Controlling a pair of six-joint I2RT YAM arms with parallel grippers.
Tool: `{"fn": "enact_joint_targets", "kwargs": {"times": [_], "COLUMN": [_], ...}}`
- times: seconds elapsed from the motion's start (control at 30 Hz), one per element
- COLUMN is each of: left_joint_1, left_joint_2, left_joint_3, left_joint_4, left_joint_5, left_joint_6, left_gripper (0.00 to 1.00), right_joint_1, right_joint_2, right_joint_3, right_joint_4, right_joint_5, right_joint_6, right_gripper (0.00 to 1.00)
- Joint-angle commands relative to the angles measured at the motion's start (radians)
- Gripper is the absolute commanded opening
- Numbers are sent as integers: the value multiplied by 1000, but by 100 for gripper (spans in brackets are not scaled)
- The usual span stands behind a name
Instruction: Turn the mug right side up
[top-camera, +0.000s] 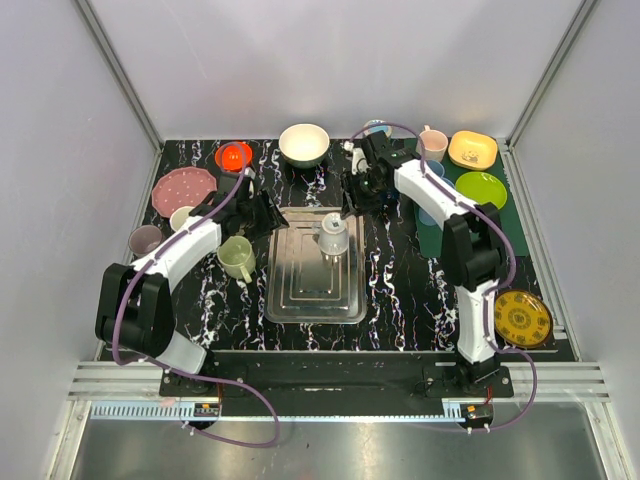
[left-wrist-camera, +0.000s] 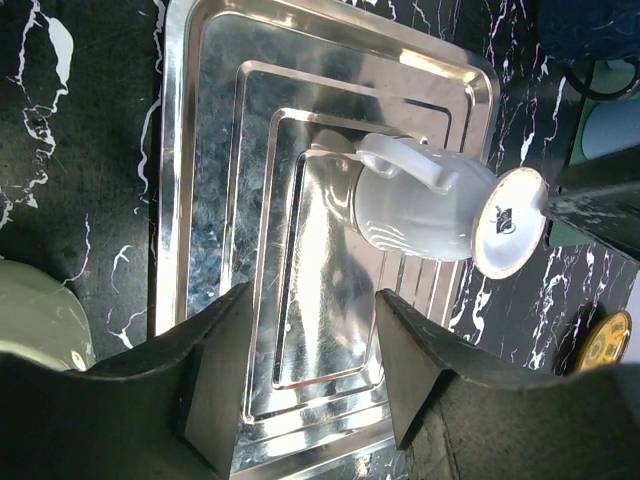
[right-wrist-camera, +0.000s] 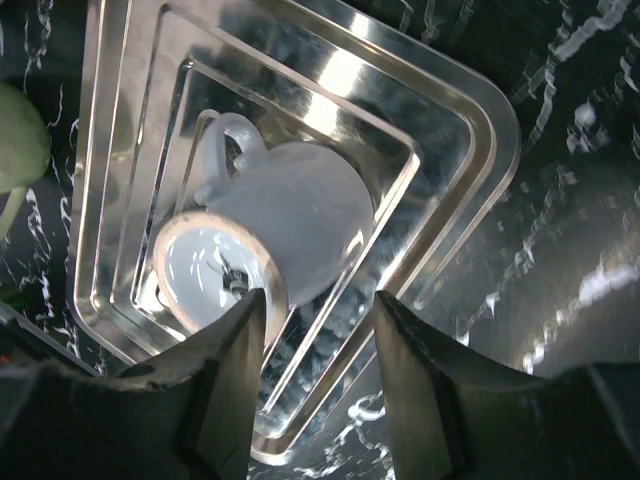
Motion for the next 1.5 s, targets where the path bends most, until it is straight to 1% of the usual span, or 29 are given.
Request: {"fn": "enact_joint_targets", "kwargs": {"times": [0.0,0.03,0.07,0.1,0.13,0.17,0.23,0.27,0.37,0.47,0.53,0.57,0.6,0.7,0.97,1.23,1.47], "left_joint_1": [4,4,4,4,4,4,4,4,4,4,4,4,4,4,4,4,4], "left_joint_2": [-45,-53,-57,-60,-67,-71,-88,-94,-122,-143,-159,-163,-174,-185,-188,-188,-191], "left_joint_3": [21,18,10,5,1,-8,-24,-42,-83,-107,-113,-117,-120,-131,-137,-137,-143], "left_joint_4": [18,18,19,18,19,22,33,41,76,94,96,93,94,94,82,81,76], "left_joint_5": [-35,-39,-43,-49,-52,-55,-69,-75,-97,-117,-135,-141,-147,-155,-154,-154,-151], "left_joint_6": [-3,-7,-9,-10,-13,-16,-30,-36,-72,-99,-107,-107,-108,-105,-93,-87,-84], "left_gripper": [55,55,55,55,56,56,56,56,56,56,56,56,56,56,56,57,57], "right_joint_1": [-4,-4,-4,-2,1,-1,1,16,59,99,103,103,102,102,97,99,100], "right_joint_2": [-217,-280,-311,-338,-387,-412,-485,-509,-558,-553,-543,-543,-541,-521,-483,-540,-538], "right_joint_3": [-133,-177,-278,-326,-370,-457,-553,-641,-737,-766,-785,-817,-831,-839,-842,-901,-929], "right_joint_4": [131,160,193,266,292,353,436,537,659,734,776,859,885,922,893,897,909], "right_joint_5": [154,168,163,140,143,145,113,106,128,171,197,203,221,252,257,263,255], "right_joint_6": [202,243,288,347,384,462,550,639,792,894,937,981,1001,1038,1060,1061,1064], "right_gripper": [53,54,54,55,56,56,56,56,56,55,55,55,55,55,51,50,50]}}
